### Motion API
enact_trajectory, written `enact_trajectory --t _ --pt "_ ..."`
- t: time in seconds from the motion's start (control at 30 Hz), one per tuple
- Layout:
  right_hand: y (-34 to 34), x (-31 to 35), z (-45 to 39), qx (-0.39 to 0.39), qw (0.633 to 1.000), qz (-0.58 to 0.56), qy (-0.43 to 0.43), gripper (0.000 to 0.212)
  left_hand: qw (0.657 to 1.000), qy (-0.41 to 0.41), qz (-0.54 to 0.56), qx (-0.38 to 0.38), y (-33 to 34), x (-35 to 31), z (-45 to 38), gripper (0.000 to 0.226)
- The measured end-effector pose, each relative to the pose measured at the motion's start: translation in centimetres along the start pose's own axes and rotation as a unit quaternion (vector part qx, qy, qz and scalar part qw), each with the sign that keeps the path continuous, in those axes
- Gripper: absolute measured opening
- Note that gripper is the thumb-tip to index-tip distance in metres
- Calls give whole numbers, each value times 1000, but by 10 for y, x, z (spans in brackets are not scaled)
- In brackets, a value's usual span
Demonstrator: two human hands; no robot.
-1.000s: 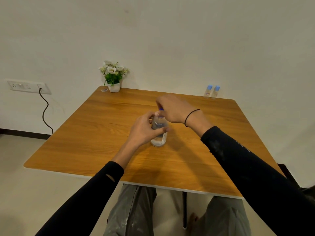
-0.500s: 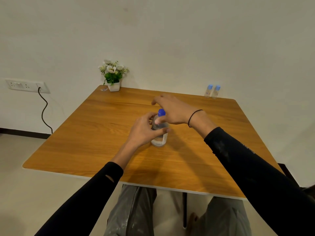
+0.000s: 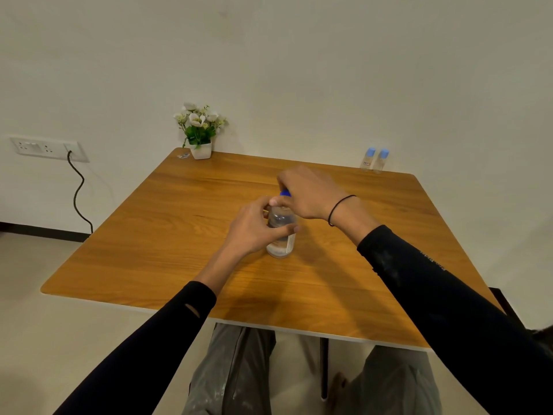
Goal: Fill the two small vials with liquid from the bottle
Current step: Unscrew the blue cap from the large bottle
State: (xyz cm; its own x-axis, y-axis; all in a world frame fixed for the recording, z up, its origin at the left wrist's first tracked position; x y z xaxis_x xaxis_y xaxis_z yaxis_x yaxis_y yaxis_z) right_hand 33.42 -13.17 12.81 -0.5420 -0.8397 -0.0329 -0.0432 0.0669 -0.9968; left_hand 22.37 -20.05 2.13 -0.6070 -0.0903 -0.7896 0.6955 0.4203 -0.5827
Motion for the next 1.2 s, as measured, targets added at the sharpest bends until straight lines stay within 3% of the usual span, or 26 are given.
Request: enact_trajectory --t 0.07,0.1,0.17,0.2,0.27,0.33,0.4,0.53,0.57,0.63,0.73,0.83,0.9,1.03,1.07,1.17,1.2 --pt "3 0 -1 11 1000 -22 -14 23 1000 0 -4 6 -1 -2 0 88" --pt "3 0 0 17 999 -39 -28 34 1000 -2 -5 7 -1 -1 -1 84" --pt "0 1 1 11 997 -66 -40 82 1000 10 -13 3 -2 -1 -1 69" --pt "-1 2 1 -6 998 -60 -28 93 1000 16 -16 2 -1 -1 -1 60" --pt "-1 3 0 -32 999 -25 -12 71 1000 18 -17 3 0 -3 -1 48" --pt "1 5 -1 -27 1000 -5 -15 30 1000 15 -19 9 -1 -4 -2 65" --pt "3 4 0 -19 998 -34 -38 11 1000 10 -11 14 -3 -4 -2 88" --pt "1 3 6 -9 995 -85 -48 61 1000 -2 -18 20 -2 0 -3 71" --pt "1 2 6 -23 998 -61 -26 60 1000 -2 -18 19 -2 -1 -2 73" --pt "2 0 4 -38 999 -13 1 40 1000 1 -17 12 -2 -1 -1 86" --pt "4 0 3 -25 998 -58 -29 13 1000 1 -17 17 -3 -3 -1 89" --pt "5 1 5 4 995 -92 -41 53 1000 -2 -22 16 -2 0 -2 76" --pt "7 0 6 -19 998 -54 -10 61 1000 -2 -21 14 -1 2 -2 80" --pt "7 0 5 -21 999 -36 -18 18 1000 1 -18 13 -2 1 -1 86" --pt "8 -1 5 -7 998 -61 -28 22 1000 1 -15 14 -2 1 -2 83" --pt "6 -2 7 14 992 -118 -33 75 1000 3 -14 17 -1 3 -3 70" --pt "6 -2 7 -3 993 -113 -17 81 1000 4 -13 15 0 5 -4 69"
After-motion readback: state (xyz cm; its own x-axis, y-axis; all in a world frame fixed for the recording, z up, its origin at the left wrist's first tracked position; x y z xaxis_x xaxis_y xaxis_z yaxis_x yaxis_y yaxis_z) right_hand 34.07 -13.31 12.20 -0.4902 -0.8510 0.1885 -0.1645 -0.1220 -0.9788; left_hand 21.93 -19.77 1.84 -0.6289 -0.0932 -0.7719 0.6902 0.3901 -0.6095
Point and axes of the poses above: each hand's wrist, its own z-axis away from the middle knuckle, its own y-axis out of the palm, x = y × z, the point moved 3 cm from there along -z, towards the middle knuckle, and after that the axes turned 5 degrees about -y, right-handed, at the moved point
